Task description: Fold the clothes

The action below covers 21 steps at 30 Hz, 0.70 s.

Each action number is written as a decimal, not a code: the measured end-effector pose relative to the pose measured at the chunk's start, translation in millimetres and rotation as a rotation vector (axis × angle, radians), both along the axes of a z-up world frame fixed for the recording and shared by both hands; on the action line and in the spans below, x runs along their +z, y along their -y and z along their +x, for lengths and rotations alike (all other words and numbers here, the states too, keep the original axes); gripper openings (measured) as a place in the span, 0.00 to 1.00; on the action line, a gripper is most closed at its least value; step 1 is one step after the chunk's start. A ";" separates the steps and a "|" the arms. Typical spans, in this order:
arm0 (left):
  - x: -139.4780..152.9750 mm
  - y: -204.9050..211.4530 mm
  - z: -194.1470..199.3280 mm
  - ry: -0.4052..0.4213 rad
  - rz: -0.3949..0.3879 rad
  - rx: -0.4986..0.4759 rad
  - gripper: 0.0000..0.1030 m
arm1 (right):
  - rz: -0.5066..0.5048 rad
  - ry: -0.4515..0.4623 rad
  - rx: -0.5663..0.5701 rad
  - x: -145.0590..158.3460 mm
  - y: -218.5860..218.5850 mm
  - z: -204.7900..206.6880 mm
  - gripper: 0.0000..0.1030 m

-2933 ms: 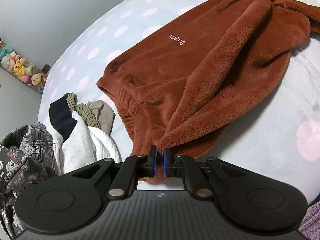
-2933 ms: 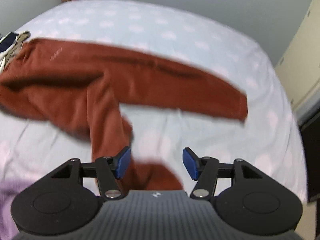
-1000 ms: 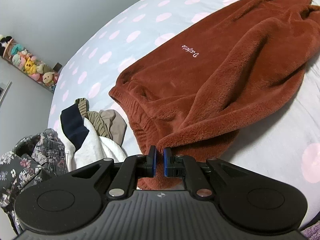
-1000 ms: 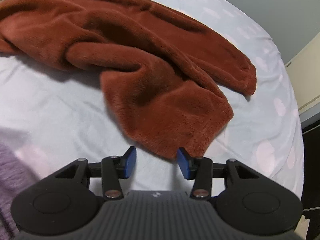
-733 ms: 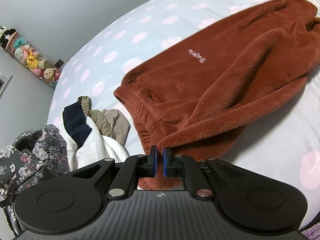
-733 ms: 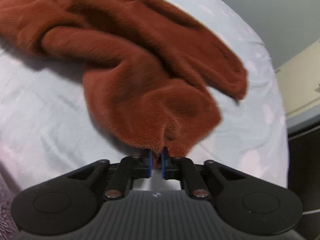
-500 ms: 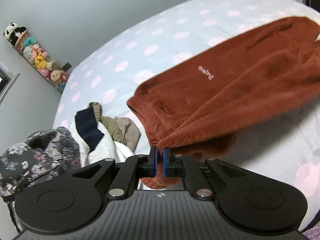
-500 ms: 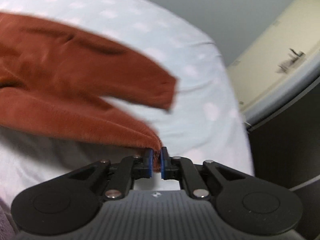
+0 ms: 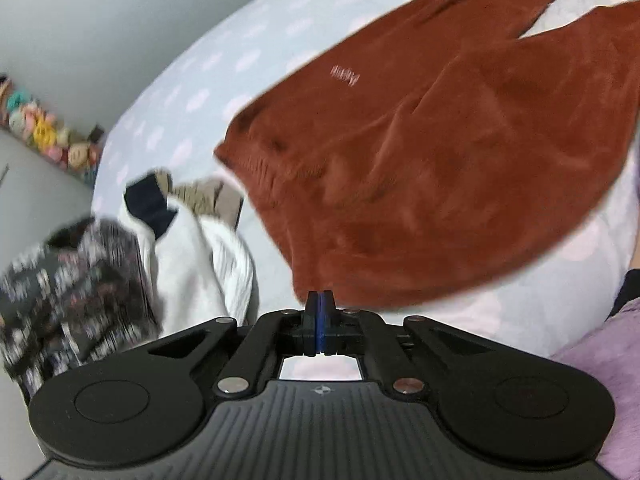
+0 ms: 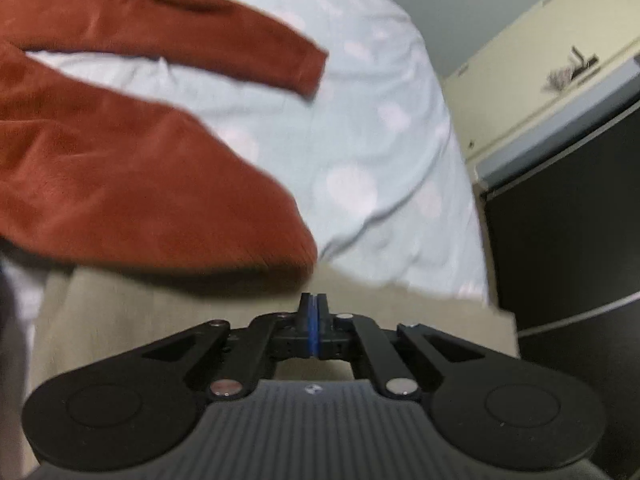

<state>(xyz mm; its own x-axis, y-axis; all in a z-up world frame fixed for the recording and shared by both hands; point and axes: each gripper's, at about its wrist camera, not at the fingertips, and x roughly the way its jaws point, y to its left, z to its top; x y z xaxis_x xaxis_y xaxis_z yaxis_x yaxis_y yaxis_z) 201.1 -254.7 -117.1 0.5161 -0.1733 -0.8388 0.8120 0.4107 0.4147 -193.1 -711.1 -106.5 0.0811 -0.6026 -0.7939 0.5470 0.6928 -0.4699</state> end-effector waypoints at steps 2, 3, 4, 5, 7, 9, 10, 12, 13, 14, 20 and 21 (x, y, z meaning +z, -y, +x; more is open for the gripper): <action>0.4 -2.6 4.1 -0.008 -0.013 -0.012 0.00 | -0.006 0.019 -0.003 -2.3 -6.7 -5.5 0.01; 2.0 -2.9 4.2 -0.010 -0.022 -0.029 0.00 | -0.008 0.026 0.002 -2.5 -9.4 -6.8 0.03; 3.0 -2.0 3.0 -0.010 -0.027 -0.055 0.00 | -0.010 0.030 0.017 -1.5 -11.3 -6.0 0.04; 3.8 -0.7 1.3 -0.008 -0.030 -0.085 0.00 | -0.013 0.034 0.031 -0.5 -13.3 -5.2 0.04; 2.1 4.1 -6.3 -0.014 -0.012 -0.170 0.07 | -0.017 0.042 0.061 1.5 -17.1 -3.6 0.07; -5.5 10.9 -13.1 -0.008 0.046 -0.265 0.17 | -0.021 0.051 0.090 3.5 -21.0 -2.0 0.12; -10.9 13.6 -15.9 -0.001 0.081 -0.309 0.18 | -0.023 0.055 0.105 4.5 -22.9 -1.2 0.15; -22.6 17.7 -19.3 0.016 0.145 -0.379 0.24 | -0.028 0.063 0.135 6.6 -26.8 0.4 0.22; -28.4 19.1 -18.7 0.022 0.169 -0.398 0.27 | -0.030 0.067 0.149 7.6 -28.7 1.2 0.24; -34.3 20.6 -18.2 0.028 0.192 -0.417 0.31 | -0.031 0.068 0.158 8.3 -29.8 1.7 0.24; -29.9 29.5 48.6 -0.077 -0.046 -0.139 0.33 | -0.044 0.076 0.141 2.8 -31.8 1.9 0.25; -31.1 31.0 60.5 -0.091 -0.077 -0.088 0.33 | -0.045 0.075 0.138 1.5 -32.9 2.0 0.25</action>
